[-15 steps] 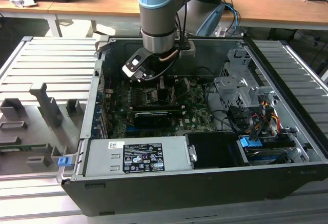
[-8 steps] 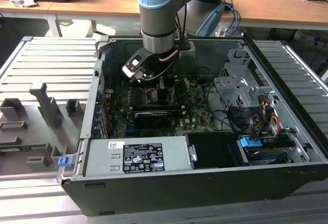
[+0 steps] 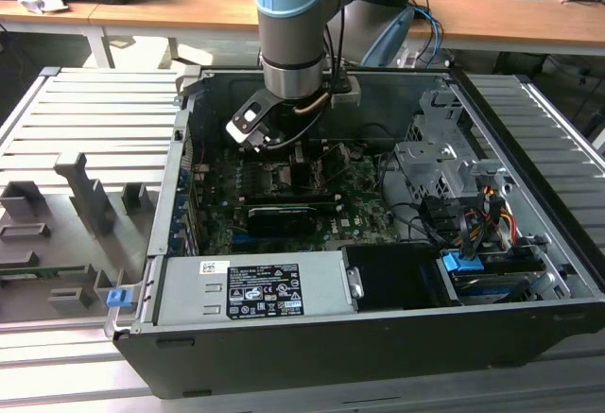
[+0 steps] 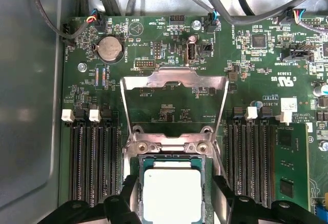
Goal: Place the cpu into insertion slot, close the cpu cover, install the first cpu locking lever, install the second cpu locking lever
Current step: 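Place the cpu into insertion slot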
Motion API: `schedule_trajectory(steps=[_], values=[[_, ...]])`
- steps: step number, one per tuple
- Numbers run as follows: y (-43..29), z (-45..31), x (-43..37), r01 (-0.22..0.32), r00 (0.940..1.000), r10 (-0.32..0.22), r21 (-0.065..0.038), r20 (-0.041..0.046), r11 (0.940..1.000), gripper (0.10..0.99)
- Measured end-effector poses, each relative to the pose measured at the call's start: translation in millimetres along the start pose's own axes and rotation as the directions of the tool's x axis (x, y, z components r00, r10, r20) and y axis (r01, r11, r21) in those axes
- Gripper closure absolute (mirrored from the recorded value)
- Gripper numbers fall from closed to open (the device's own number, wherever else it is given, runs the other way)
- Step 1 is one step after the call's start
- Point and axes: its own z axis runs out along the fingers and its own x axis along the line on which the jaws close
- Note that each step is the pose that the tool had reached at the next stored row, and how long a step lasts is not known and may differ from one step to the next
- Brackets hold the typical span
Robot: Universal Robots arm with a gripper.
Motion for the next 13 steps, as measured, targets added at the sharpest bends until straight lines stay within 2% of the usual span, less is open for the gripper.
schedule_trajectory(steps=[6, 10, 13], values=[[0.1, -1.1, 0.0, 0.0, 1.0, 0.0, 0.0, 0.0001, 1.0, 0.412], [-0.2, -8.1, 0.1, 0.0, 1.0, 0.0, 0.0, 0.0001, 1.0, 0.412], [-1.7, -9.4, 0.1, 0.0, 1.0, 0.0, 0.0, 0.0, 1.0, 0.412]])
